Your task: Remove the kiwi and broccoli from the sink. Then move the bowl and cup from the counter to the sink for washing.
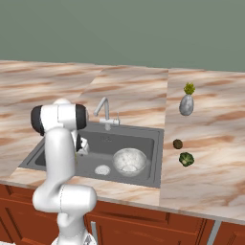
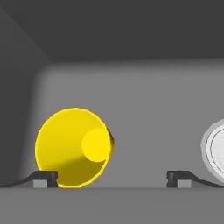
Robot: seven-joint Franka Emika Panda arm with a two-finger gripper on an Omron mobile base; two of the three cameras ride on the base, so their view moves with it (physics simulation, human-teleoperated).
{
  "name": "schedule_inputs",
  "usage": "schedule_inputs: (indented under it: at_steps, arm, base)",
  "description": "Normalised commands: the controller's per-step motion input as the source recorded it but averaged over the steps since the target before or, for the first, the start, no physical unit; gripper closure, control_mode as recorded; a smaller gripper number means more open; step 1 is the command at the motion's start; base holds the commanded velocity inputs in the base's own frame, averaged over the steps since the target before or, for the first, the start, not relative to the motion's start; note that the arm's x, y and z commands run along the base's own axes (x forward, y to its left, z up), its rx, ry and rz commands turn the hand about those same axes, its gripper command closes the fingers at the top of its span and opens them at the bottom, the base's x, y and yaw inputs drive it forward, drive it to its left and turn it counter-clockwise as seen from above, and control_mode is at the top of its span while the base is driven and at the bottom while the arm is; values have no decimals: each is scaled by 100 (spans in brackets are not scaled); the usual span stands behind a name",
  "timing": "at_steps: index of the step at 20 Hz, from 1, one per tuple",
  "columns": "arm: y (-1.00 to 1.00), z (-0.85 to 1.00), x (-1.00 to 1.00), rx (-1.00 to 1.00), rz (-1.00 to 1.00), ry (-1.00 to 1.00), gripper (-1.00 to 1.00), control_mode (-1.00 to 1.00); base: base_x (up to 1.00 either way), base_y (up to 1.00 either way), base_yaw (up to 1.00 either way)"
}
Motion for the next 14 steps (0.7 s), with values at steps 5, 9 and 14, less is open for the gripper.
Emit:
schedule_inputs:
  at_steps: [5,9,14]
  arm:
    - [-5,37,-11,0,0,-3,-100,-100]
    - [-9,35,-11,0,0,0,-100,-100]
    - [-12,33,-13,0,0,0,-100,-100]
  base:
    - [0,0,0]
    - [0,0,0]
    - [0,0,0]
